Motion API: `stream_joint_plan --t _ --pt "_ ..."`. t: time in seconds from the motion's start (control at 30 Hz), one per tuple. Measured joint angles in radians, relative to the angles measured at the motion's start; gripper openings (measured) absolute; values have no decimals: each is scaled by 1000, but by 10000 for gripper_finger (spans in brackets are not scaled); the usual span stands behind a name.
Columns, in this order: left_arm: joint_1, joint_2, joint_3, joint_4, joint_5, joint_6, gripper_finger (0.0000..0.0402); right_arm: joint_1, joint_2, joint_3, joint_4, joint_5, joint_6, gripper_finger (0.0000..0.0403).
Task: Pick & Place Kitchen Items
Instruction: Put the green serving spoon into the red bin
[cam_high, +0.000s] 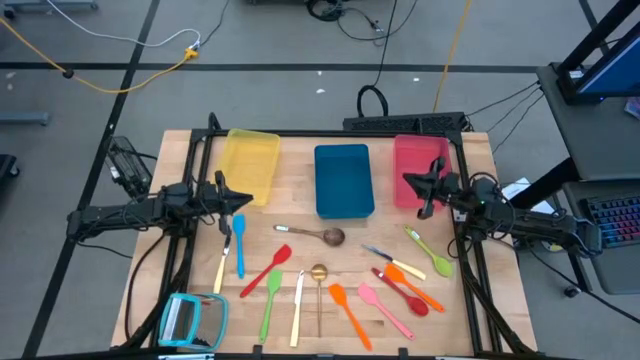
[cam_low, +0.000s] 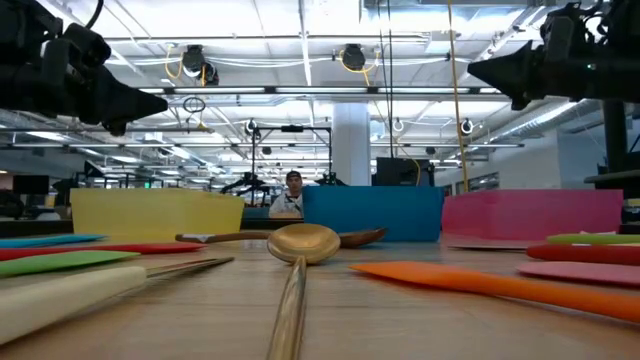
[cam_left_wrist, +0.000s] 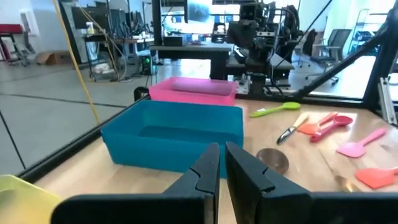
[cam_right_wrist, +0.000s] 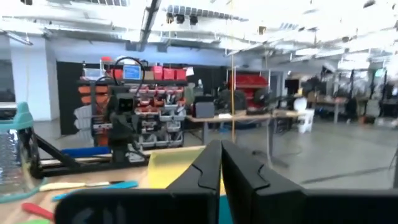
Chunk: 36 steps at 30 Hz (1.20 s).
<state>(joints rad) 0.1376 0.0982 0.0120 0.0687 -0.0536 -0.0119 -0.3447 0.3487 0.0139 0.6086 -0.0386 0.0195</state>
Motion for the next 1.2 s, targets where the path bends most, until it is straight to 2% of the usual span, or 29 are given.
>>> stream_joint_plan --t 0.1,0.27,0.37,0.53,0.7,0.8,0.9,1.0,1.2 --pt "0 0 0 3 1 34 31 12 61 0 3 -45 18 46" --pt "-7 0 0 5 1 33 31 94 189 2 102 -19 50 106" --pt "-16 0 0 51 0 49 31 148 246 49 157 -10 65 127" --pt "-15 1 0 158 -49 82 44 254 367 204 -2 117 -26 129" --pt "-15 44 0 225 -46 80 103 341 461 371 -241 183 -26 127" --pt "-15 85 0 300 -8 80 138 385 485 483 -377 223 44 128" --pt "-15 134 20 373 19 31 159 436 521 557 -540 220 155 129" --pt "-15 205 88 357 19 6 164 505 570 606 -585 198 237 126" --pt "-15 409 295 195 -18 31 153 624 661 672 -619 205 383 122"
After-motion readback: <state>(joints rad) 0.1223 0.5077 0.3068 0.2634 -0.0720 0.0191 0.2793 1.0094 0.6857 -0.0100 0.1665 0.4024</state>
